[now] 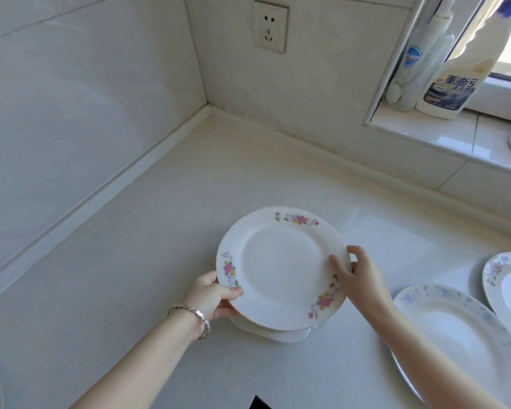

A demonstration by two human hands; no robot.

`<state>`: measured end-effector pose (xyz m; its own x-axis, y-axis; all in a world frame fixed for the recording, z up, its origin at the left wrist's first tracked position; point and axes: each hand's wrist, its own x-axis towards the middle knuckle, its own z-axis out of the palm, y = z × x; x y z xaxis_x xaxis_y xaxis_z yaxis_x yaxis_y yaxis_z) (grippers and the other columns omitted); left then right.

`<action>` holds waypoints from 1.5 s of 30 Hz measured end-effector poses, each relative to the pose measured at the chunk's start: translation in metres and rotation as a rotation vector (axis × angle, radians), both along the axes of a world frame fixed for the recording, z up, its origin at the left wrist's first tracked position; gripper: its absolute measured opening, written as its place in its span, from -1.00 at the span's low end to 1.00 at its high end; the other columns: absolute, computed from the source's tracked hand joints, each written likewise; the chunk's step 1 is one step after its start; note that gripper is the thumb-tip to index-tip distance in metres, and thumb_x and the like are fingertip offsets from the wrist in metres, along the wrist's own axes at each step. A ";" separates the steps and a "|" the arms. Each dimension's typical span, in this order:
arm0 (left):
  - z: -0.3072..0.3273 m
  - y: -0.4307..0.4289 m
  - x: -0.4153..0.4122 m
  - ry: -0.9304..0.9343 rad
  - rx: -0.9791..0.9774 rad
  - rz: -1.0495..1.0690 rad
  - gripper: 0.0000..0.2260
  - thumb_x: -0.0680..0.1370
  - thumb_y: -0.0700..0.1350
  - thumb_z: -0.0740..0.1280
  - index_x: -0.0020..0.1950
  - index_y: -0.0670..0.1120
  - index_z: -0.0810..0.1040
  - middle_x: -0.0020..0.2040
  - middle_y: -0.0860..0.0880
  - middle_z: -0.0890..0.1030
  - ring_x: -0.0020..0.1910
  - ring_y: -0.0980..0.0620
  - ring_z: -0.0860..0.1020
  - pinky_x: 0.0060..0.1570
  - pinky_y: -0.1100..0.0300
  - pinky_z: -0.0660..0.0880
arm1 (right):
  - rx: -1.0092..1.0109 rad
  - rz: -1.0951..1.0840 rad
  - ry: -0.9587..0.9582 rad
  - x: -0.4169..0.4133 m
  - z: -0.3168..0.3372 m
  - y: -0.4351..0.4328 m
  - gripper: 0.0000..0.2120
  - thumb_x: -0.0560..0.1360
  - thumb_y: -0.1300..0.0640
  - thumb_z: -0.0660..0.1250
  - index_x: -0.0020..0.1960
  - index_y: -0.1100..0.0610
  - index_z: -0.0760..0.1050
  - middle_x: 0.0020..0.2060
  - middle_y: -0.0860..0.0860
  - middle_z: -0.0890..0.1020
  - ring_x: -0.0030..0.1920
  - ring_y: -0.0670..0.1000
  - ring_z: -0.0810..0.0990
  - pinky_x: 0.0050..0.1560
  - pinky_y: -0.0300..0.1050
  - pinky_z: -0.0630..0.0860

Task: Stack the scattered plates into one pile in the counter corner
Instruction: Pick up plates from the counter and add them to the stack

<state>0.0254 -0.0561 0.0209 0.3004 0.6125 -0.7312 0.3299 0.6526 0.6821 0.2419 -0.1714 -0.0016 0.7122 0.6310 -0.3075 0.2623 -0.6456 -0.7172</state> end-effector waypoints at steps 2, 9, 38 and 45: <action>-0.002 0.001 -0.002 0.141 0.058 -0.133 -0.90 0.44 -0.35 0.38 -0.11 -0.21 0.52 -0.26 -0.14 0.63 -0.46 0.02 0.60 -0.52 0.26 0.55 | 0.001 -0.004 -0.011 -0.003 -0.006 -0.006 -0.66 0.52 -0.02 0.25 0.21 0.14 0.40 -0.31 0.10 0.62 -0.17 0.16 0.62 -0.12 0.02 0.52; -0.015 0.009 -0.003 0.306 0.121 -0.297 -0.79 0.41 -0.23 0.46 -0.16 -0.21 0.43 -0.32 -0.15 0.56 -0.66 0.14 0.52 -0.61 0.31 0.47 | -0.022 -0.009 -0.079 -0.004 -0.017 -0.006 -0.63 0.52 -0.05 0.23 0.25 0.13 0.40 -0.26 0.11 0.65 -0.13 0.17 0.61 -0.13 -0.01 0.49; -0.093 -0.016 -0.290 0.181 -0.115 1.382 -0.93 0.59 -0.28 0.13 -0.01 -0.20 0.40 -0.33 -0.10 0.35 -0.33 -0.04 0.44 -0.48 0.35 0.51 | -0.184 1.278 -0.061 -0.261 0.005 0.111 -0.75 0.54 0.06 0.17 0.15 0.03 0.51 -0.11 -0.08 0.55 -0.14 -0.04 0.50 -0.09 -0.19 0.45; -0.103 -0.032 -0.371 -0.071 -0.155 1.684 -0.93 0.52 -0.23 0.26 -0.14 -0.09 0.41 -0.32 -0.02 0.39 -0.43 0.09 0.48 -0.42 0.30 0.41 | -0.226 1.390 -0.057 -0.350 -0.013 0.129 -0.77 0.52 0.11 0.17 0.09 0.05 0.55 -0.16 -0.09 0.52 -0.17 -0.04 0.50 -0.18 -0.25 0.38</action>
<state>-0.3452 -0.0882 -0.0825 -0.5310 0.1926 -0.8252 -0.7763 0.2796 0.5649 -0.1080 -0.0426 -0.0149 -0.4275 0.7612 -0.4878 0.7968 0.0624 -0.6010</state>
